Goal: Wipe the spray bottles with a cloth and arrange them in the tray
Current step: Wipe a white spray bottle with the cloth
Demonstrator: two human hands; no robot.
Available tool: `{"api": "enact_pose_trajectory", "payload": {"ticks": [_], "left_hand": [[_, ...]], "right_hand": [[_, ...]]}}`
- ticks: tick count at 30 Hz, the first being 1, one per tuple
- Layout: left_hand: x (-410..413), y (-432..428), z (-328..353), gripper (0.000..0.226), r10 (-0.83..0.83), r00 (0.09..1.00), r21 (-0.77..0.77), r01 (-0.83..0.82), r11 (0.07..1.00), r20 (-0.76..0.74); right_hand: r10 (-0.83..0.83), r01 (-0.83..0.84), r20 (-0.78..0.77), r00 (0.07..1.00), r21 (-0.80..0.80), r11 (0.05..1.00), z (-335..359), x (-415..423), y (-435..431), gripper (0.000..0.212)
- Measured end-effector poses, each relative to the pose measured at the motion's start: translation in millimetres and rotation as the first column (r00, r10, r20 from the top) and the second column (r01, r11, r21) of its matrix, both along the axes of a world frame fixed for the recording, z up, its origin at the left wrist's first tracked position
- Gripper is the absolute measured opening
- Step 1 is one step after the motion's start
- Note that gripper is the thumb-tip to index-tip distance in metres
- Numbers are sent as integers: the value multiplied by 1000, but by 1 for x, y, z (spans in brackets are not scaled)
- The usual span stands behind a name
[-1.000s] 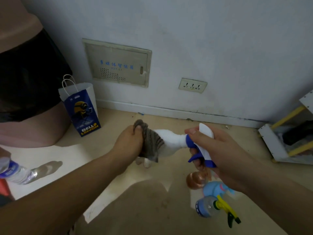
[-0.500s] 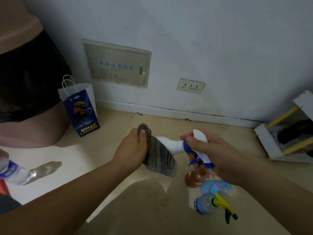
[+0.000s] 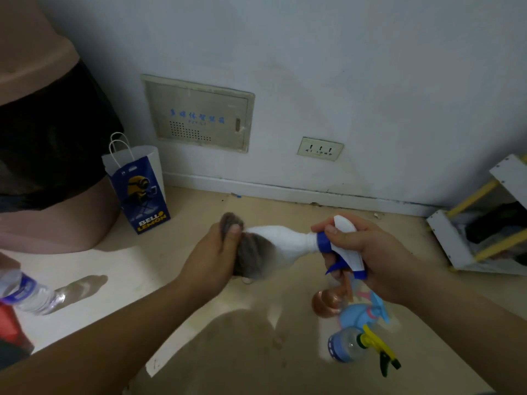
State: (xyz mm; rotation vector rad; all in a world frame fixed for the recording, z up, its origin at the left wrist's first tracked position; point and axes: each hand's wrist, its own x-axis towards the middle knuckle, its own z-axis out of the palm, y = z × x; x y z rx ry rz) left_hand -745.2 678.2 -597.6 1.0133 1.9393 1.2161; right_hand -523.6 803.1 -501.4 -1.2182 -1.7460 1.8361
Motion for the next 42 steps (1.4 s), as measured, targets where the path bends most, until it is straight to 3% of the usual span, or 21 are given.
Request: {"api": "enact_pose_trajectory", "payload": {"ticks": [2, 5, 7, 8, 10, 11, 12, 14, 17, 19, 21, 24, 26, 27, 30, 33, 36, 37, 39, 41, 42], "left_hand": [[-8, 11, 7, 21, 137, 973, -165, -107, 980, 187], [-14, 21, 28, 24, 126, 991, -346, -101, 933, 51], [-15, 27, 34, 20, 178, 977, -275, -205, 939, -119], [-11, 23, 36, 19, 203, 978, -172, -208, 963, -47], [14, 6, 55, 14, 31, 999, 61, -33, 998, 36], [26, -1, 59, 29, -77, 992, 152, 92, 984, -104], [36, -7, 61, 42, -199, 908, 131, 262, 956, -368], [39, -7, 48, 50, -229, 599, 55, 417, 907, -767], [18, -5, 36, 52, -144, 469, 97, 453, 886, -871], [5, -3, 31, 52, -116, 453, 111, 443, 890, -884], [-5, -2, 23, 45, -111, 591, 124, 343, 931, -799], [-16, -2, 10, 29, -13, 927, 39, 30, 999, -375], [-17, 3, 7, 31, 80, 975, -11, -84, 996, -207], [-15, 5, 10, 29, 93, 966, 23, -90, 996, -240], [8, 5, 38, 32, -14, 863, 226, 148, 963, -506], [32, 4, 50, 47, -174, 663, 145, 396, 907, -728], [27, 6, 35, 54, -146, 451, 82, 449, 890, -881], [19, 8, 30, 50, -133, 468, 105, 448, 888, -874], [4, 11, 26, 39, -98, 677, 185, 333, 925, -730], [-6, 15, 25, 37, -7, 941, 123, 52, 991, -339], [-9, 17, 22, 38, 69, 996, 34, -66, 997, -64]], "right_hand": [[-29, 28, -35, 999, -23, 999, 1, 2, 3, 20], [-47, 45, -56, 997, -35, 998, 2, 4, 6, 21], [-58, 57, -43, 997, -26, 998, 1, 3, 6, 21], [-57, 57, -33, 998, -22, 998, 0, 2, 6, 20], [-39, 38, -28, 999, -30, 999, -2, -3, 1, 19], [-28, 27, -32, 999, -40, 999, -3, -7, -2, 18], [-16, 14, -43, 999, -53, 998, -3, -10, -6, 19], [0, -8, -93, 996, -80, 997, -1, -18, -12, 31], [-29, 18, -123, 992, -87, 996, 8, -23, -20, 42], [-123, 98, -134, 983, -174, 980, 12, -24, -21, 33], [-251, 209, -113, 961, -293, 933, 15, -23, -17, 23], [-353, 303, -62, 934, -391, 869, 19, -18, -8, 21], [-358, 304, -60, 932, -408, 861, 21, -15, -4, 21], [-353, 299, -60, 934, -412, 861, 21, -14, -3, 21], [-330, 278, -54, 943, -419, 864, 18, -15, -7, 23], [-270, 215, -68, 960, -438, 873, 15, -23, -14, 22], [-240, 188, -67, 969, -437, 880, 17, -28, -23, 22], [-257, 207, -62, 964, -429, 879, 18, -28, -25, 22], [-301, 253, -57, 952, -408, 877, 21, -25, -25, 21], [-335, 286, -61, 940, -393, 874, 23, -21, -22, 20], [-341, 291, -66, 938, -389, 874, 24, -18, -19, 21]]}}
